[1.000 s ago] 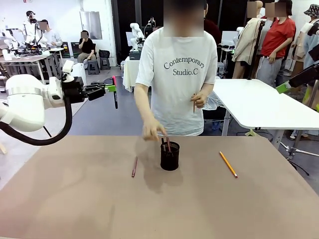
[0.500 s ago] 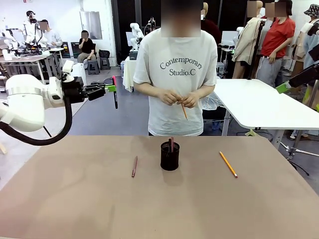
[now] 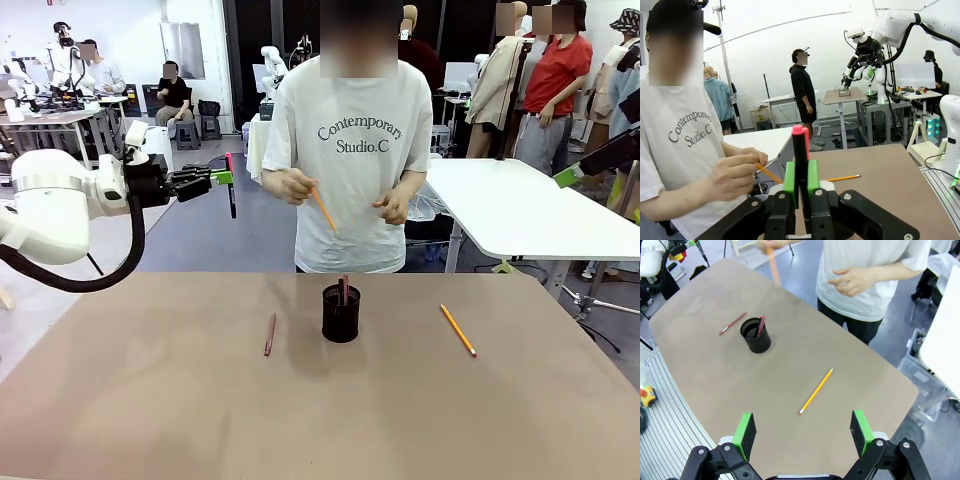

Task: Place the pens into the pen holder.
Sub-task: Pick up a writing instrument from the table and place it into the Pen holder.

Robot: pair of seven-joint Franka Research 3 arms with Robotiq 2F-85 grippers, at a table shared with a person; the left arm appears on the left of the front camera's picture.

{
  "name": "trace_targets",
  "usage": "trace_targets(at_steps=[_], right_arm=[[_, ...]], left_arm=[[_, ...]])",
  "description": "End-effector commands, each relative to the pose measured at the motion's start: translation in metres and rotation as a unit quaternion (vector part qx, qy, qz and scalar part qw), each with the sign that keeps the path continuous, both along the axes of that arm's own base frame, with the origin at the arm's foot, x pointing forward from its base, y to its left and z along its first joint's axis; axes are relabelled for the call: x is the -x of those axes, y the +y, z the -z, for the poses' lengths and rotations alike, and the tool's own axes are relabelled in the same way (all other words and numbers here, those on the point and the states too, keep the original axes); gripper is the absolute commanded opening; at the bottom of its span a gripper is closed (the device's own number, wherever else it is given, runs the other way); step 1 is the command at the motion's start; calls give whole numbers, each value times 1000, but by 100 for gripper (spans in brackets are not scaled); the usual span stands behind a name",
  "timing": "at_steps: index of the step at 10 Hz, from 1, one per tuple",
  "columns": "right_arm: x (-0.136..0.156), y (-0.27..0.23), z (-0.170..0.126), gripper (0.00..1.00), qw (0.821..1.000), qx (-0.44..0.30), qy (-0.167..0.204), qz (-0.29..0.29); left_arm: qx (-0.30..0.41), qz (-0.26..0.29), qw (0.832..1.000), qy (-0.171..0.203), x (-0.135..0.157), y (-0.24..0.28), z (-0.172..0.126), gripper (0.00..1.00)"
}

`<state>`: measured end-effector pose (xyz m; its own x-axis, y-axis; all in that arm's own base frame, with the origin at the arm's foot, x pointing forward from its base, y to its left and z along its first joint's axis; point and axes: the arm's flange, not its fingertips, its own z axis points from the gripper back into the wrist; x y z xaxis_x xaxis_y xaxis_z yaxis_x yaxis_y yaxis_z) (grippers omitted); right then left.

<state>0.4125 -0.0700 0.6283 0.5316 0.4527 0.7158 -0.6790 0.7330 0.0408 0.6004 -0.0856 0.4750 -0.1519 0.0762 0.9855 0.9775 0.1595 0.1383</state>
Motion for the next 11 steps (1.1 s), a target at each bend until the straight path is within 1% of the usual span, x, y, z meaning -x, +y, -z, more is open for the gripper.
trace_targets(at_steps=[1, 11], right_arm=[[0, 0, -1, 100, 1000, -7, -4, -5], [0, 0, -1, 100, 1000, -7, -4, -5]], left_arm=[[-3, -4, 1000, -3, 3, 1, -3, 0], [-3, -4, 1000, -3, 3, 1, -3, 0]])
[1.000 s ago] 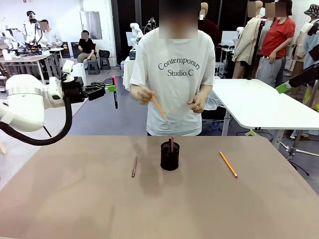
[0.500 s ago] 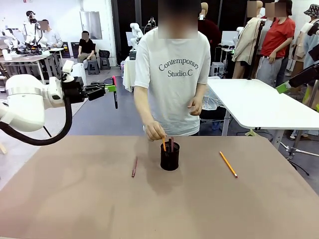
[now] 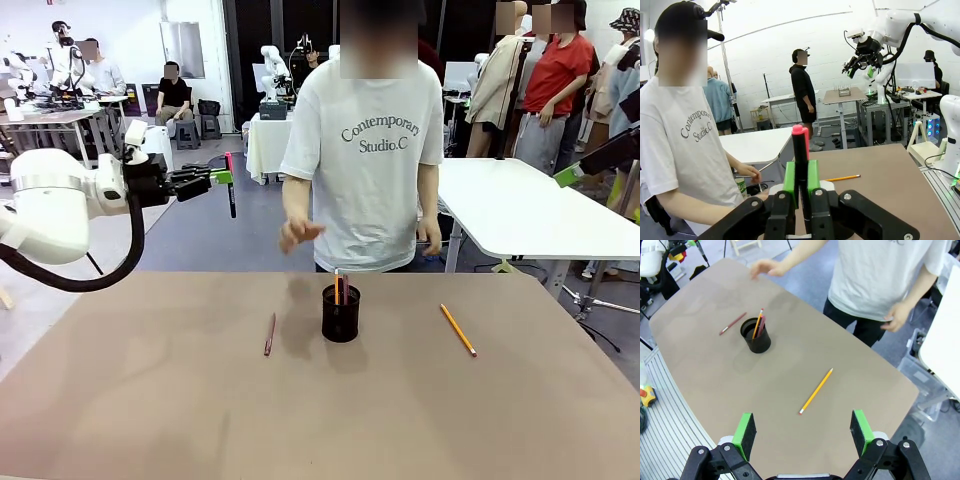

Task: Place the pens into the pen holder.
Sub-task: Pick up a writing instrument from the table and place it into the Pen holder.

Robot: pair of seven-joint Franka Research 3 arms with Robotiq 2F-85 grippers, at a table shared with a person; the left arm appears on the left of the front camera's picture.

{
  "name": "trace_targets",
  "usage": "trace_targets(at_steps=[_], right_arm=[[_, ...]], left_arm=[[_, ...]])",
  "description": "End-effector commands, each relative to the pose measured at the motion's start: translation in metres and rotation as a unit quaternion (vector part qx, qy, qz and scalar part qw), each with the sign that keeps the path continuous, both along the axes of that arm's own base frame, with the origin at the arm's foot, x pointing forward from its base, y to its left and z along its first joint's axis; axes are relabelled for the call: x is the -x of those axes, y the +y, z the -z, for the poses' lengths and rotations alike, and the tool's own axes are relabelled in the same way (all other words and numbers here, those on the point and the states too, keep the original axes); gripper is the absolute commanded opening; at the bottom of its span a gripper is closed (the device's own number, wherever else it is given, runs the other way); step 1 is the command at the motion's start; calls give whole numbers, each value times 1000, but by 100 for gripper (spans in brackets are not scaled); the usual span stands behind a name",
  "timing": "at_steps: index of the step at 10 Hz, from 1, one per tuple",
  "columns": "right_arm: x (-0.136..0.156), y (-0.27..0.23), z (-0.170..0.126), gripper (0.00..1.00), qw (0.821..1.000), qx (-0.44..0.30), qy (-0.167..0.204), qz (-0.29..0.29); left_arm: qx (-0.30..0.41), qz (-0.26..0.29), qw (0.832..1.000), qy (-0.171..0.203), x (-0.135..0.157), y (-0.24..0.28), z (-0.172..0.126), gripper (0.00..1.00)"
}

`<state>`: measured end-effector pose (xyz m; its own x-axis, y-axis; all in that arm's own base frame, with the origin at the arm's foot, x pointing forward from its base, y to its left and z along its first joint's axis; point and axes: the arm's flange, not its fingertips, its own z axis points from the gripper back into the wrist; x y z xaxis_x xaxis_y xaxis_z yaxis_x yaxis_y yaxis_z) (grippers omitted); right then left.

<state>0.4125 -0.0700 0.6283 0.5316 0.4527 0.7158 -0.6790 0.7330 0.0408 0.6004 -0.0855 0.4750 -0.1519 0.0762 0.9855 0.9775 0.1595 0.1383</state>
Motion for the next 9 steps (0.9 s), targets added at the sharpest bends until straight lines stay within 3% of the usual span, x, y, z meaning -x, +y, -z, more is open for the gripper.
trace_targets(at_steps=[1, 8, 9], right_arm=[[0, 0, -1, 100, 1000, -7, -4, -5], [0, 0, -1, 100, 1000, -7, -4, -5], [0, 0, -1, 100, 1000, -7, -4, -5]], left_arm=[[-3, -4, 1000, -3, 3, 1, -3, 0], [0, 0, 1000, 0, 0, 0, 0, 0], [7, -44, 999, 20, 1, -24, 9, 0]])
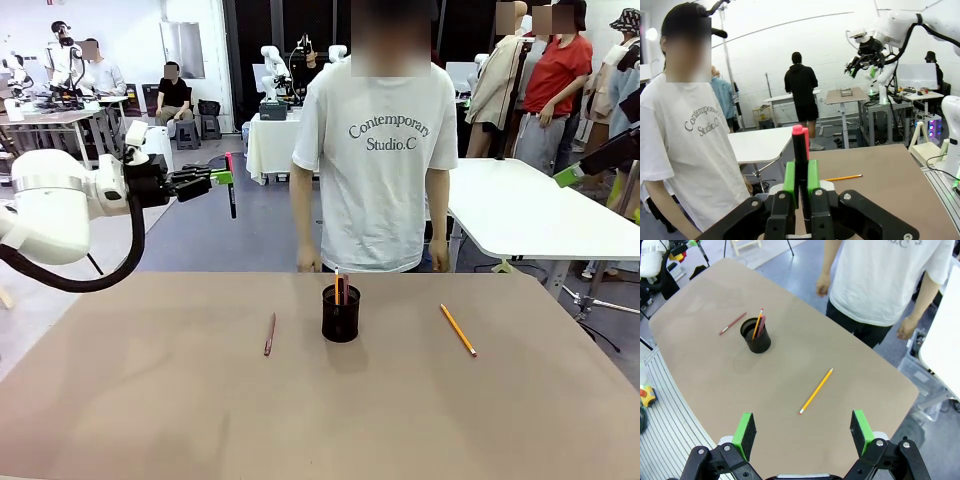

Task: Place the pens into the pen holder.
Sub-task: Pick up a writing instrument from the table and place it into the Pen holder.

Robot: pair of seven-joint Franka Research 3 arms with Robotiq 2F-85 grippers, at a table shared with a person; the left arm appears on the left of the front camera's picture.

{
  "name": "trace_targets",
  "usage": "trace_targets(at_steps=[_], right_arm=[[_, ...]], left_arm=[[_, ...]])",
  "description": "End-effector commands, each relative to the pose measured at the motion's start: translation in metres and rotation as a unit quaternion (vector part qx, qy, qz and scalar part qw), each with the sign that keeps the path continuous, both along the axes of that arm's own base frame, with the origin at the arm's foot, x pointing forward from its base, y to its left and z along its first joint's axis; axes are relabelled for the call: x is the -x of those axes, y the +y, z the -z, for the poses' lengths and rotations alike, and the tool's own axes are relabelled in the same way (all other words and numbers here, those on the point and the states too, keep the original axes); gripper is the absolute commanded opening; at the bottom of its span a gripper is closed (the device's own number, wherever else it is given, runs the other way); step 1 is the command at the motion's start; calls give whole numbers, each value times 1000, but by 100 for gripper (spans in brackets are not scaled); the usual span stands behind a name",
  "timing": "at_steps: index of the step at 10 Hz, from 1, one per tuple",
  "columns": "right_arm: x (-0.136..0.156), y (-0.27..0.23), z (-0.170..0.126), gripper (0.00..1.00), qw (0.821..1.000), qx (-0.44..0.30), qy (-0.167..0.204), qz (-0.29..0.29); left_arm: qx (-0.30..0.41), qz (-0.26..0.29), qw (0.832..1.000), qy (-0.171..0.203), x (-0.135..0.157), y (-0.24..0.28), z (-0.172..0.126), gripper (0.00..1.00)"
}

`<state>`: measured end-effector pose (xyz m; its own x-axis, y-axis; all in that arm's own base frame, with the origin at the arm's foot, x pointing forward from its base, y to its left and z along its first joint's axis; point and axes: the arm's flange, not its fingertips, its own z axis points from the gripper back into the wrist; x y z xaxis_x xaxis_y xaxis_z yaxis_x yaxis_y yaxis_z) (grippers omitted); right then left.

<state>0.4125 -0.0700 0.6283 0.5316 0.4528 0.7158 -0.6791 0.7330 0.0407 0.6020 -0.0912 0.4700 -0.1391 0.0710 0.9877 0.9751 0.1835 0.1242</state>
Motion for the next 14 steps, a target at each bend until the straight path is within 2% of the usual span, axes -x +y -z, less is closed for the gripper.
trace_targets(at_steps=[1, 2, 3, 4, 5, 8, 10, 11, 12, 13, 14], right_arm=[[0, 0, -1, 100, 1000, -7, -4, -5], [0, 0, -1, 100, 1000, -7, -4, -5], [0, 0, -1, 100, 1000, -7, -4, -5], [0, 0, -1, 100, 1000, -7, -4, -5], [0, 0, -1, 100, 1000, -7, -4, -5], [0, 0, -1, 100, 1000, -7, -4, -5], [0, 0, -1, 100, 1000, -7, -4, -5], [0, 0, -1, 100, 1000, -7, -4, -5], [0, 0, -1, 100, 1000, -7, -4, -5], [0, 0, -1, 100, 1000, -7, -4, -5], [0, 0, -1, 100, 1000, -7, -4, -5]], left_arm=[[1, 5, 1000, 23, 15, -45, 14, 0], [12, 9, 999, 30, 23, -72, 25, 0], [20, 44, 998, 29, 29, -95, 36, 0], [23, 58, 998, -4, 36, -114, 50, 0], [32, 71, 997, -9, 41, -132, 68, 0], [53, 126, 990, 21, 58, -173, 97, 0], [34, 128, 991, 2, 58, -192, 123, 0], [26, 126, 992, 12, 55, -201, 137, 0], [20, 119, 993, 5, 49, -207, 147, 0], [18, 107, 994, -7, 41, -211, 155, 0], [32, 120, 992, 1, 40, -209, 150, 0]])
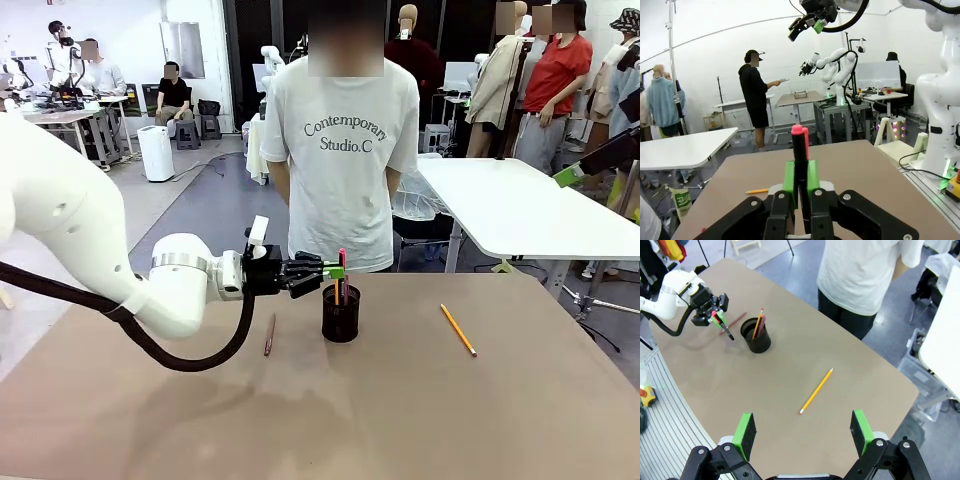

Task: Place the pens into the pen holder.
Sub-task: Pick up a writing instrument from the table and place it into the Pen holder.

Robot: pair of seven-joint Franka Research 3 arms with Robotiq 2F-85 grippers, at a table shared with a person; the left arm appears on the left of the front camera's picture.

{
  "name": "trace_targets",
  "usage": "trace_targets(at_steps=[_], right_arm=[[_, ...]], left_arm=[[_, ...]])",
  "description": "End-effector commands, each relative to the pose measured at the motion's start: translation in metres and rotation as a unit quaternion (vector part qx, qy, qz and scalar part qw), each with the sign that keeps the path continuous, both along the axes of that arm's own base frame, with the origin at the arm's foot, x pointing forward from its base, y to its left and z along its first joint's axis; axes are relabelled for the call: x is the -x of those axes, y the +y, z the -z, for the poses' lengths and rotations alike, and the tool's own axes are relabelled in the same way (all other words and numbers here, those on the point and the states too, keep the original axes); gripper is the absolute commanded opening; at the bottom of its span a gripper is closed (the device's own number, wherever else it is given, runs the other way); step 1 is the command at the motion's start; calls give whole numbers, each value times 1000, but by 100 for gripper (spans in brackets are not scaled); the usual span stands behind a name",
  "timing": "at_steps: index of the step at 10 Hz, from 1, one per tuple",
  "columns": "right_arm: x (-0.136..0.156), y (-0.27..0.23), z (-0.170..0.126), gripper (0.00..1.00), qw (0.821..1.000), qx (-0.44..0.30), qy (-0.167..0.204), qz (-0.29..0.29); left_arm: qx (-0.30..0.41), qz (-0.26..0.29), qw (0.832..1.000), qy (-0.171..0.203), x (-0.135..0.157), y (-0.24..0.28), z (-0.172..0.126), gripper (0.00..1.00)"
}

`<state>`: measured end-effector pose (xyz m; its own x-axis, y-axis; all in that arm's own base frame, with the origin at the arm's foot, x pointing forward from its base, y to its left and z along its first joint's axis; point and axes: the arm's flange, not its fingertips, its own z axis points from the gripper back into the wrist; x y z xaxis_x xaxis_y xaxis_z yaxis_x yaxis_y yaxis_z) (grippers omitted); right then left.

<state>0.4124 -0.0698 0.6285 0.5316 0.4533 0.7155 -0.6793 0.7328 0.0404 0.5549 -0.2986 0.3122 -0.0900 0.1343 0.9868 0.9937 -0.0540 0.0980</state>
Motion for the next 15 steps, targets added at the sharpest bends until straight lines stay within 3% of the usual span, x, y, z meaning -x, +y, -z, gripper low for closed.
trace_targets(at_steps=[1, 4, 6, 8, 15], right_arm=[[0, 0, -1, 100, 1000, -8, -4, -5], [0, 0, -1, 100, 1000, -8, -4, -5], [0, 0, -1, 100, 1000, -8, -4, -5], [0, 0, -1, 100, 1000, -8, -4, -5], [0, 0, -1, 100, 1000, -8, -4, -5]], left_arm=[[-1, 1, 1000, 3, 7, 2, -4, 0], [0, 0, 1000, 1, 0, 0, 1, 0], [48, -64, 997, -13, -13, 3, -3, 0], [54, -74, 995, -30, -29, 1, -9, 0], [12, -66, 998, 18, -54, -4, 28, 0]])
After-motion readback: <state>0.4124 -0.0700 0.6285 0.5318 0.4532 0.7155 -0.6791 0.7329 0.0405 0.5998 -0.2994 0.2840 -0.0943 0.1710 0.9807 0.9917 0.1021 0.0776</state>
